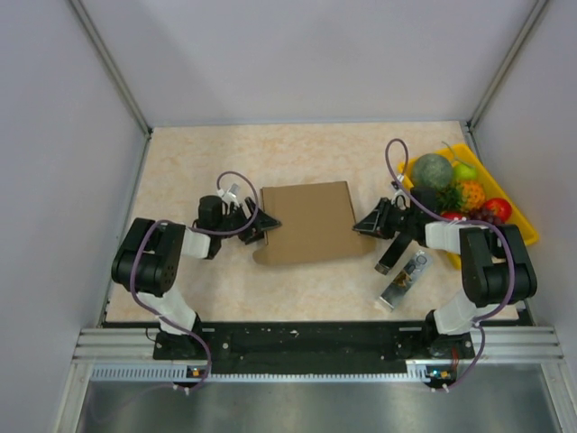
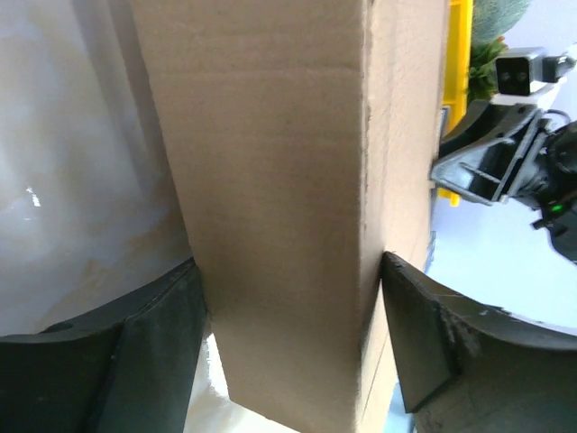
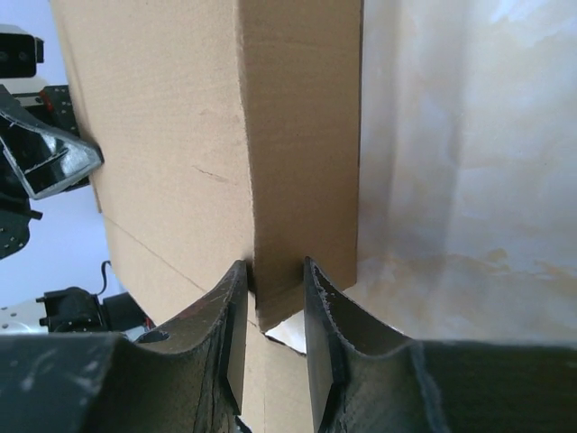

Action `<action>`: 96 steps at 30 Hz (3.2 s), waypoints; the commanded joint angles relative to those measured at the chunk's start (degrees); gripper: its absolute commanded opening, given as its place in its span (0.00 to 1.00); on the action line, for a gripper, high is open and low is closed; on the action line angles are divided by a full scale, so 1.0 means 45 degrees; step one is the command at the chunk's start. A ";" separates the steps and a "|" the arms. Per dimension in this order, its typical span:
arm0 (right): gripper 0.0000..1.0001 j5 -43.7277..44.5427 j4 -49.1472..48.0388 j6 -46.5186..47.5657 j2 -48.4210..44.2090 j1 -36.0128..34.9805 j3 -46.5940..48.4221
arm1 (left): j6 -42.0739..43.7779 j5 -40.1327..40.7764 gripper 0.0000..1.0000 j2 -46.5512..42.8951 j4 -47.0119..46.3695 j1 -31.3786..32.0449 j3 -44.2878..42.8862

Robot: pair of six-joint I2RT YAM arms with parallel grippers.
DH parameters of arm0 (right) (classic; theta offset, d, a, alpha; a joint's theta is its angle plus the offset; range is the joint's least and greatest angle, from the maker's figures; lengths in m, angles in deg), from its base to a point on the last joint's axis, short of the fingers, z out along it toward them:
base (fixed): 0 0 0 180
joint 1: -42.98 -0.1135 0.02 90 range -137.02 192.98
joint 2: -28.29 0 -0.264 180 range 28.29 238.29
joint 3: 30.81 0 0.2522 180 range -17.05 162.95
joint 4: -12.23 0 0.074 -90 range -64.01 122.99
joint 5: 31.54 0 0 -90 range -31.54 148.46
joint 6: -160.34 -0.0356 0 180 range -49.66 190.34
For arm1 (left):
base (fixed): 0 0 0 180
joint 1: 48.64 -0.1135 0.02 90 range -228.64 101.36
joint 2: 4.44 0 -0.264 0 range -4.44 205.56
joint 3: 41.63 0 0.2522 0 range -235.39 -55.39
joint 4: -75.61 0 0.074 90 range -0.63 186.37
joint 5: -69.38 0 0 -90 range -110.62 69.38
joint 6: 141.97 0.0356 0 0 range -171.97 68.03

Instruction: Fold the paper box

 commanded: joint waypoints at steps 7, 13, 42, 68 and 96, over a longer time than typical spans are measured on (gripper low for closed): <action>0.48 0.3762 0.2548 0.1816 -0.0931 -0.1144 0.0421 | -0.1558 -0.1243 0.51 -0.1320 -0.1197 -0.0233 0.0405; 0.78 0.6907 0.6727 0.3841 -0.4896 -0.2531 0.2821 | -0.1464 -0.1673 0.48 -0.2160 0.1032 -0.0644 -0.0277; 0.95 2.1160 0.1774 1.5897 -0.0879 -1.7455 0.4762 | 0.0101 -0.3917 0.57 -0.4858 0.9335 -0.2831 -0.1705; 0.46 2.1891 -0.2363 1.9517 -0.0016 -1.6733 0.3666 | 0.1854 -0.3376 0.92 -0.6341 1.1790 -0.2948 -0.1800; 0.47 1.0212 1.5304 1.2520 0.0996 -1.2691 1.2181 | 0.6448 0.3093 0.91 -1.3431 1.4454 -0.3222 -0.3464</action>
